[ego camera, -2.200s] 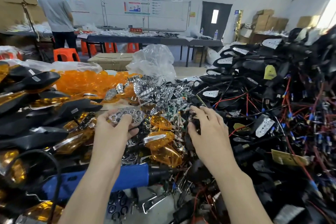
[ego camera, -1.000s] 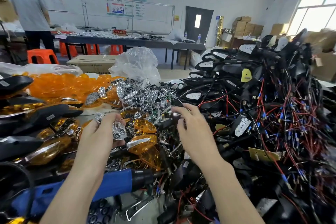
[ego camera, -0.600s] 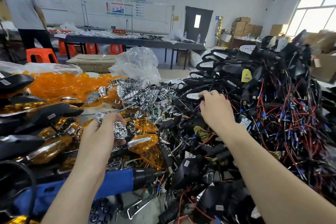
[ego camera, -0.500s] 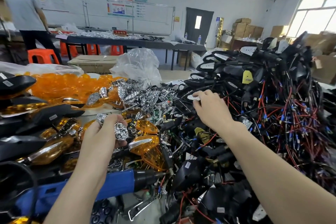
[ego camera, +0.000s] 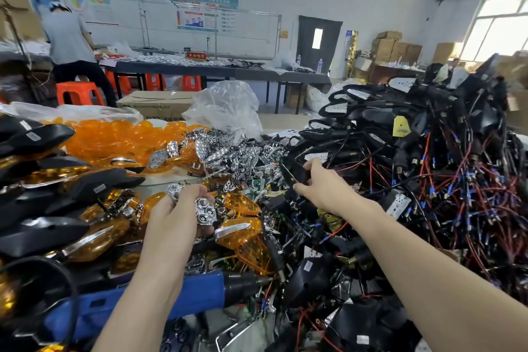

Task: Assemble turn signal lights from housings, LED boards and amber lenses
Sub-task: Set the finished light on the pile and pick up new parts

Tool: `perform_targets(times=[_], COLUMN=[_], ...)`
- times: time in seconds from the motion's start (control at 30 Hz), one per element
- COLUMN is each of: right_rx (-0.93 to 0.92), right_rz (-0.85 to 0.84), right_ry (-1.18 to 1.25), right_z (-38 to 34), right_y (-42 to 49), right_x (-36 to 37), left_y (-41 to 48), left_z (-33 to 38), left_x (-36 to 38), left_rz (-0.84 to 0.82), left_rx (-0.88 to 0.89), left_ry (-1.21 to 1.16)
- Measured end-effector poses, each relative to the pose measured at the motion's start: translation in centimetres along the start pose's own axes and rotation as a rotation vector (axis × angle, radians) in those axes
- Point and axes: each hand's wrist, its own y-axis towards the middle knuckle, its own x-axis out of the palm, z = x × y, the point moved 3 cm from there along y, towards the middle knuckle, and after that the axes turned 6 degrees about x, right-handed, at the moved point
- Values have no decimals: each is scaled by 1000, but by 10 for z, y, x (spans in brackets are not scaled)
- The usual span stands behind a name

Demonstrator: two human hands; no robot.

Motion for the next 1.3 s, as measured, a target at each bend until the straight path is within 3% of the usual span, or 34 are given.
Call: perform_targets(times=[0.2,0.4,0.53,0.7,0.77,0.87,1.0,1.17,1.3], right_rx=[-253,-500,-461,-279,-183,-57,-14,-61,67], right_rz=[79,-172,-295,-198,-170,-142,-120,-123,-149], right_ry=[320,1096,1470,1782,1861,1955,2040,1744,1774], right_z=[-48,-143,-166,-133,-115,-89,-60,-33,-23], right_y=[-32,-89,-107,-111,-116,-126,-144,-165,-171], right_x=[-34,-77,-93,-92,-80,-55,-28,12,39], left_y=[-1,-12,-25,-41,-44,-51,-63,-67,-83], left_z=[6,18,39,65,71,70,60,43,24], left_x=[4,14,22,18,18,30,30,-4,-11], left_rz=[-68,-156,-188,-290,-348,-410,-427,-372,-334], left_rx=[61,195,320,400,414,507,571,702,779], left_ry=[-53,-7,52,-43,49,378,629,993,1149])
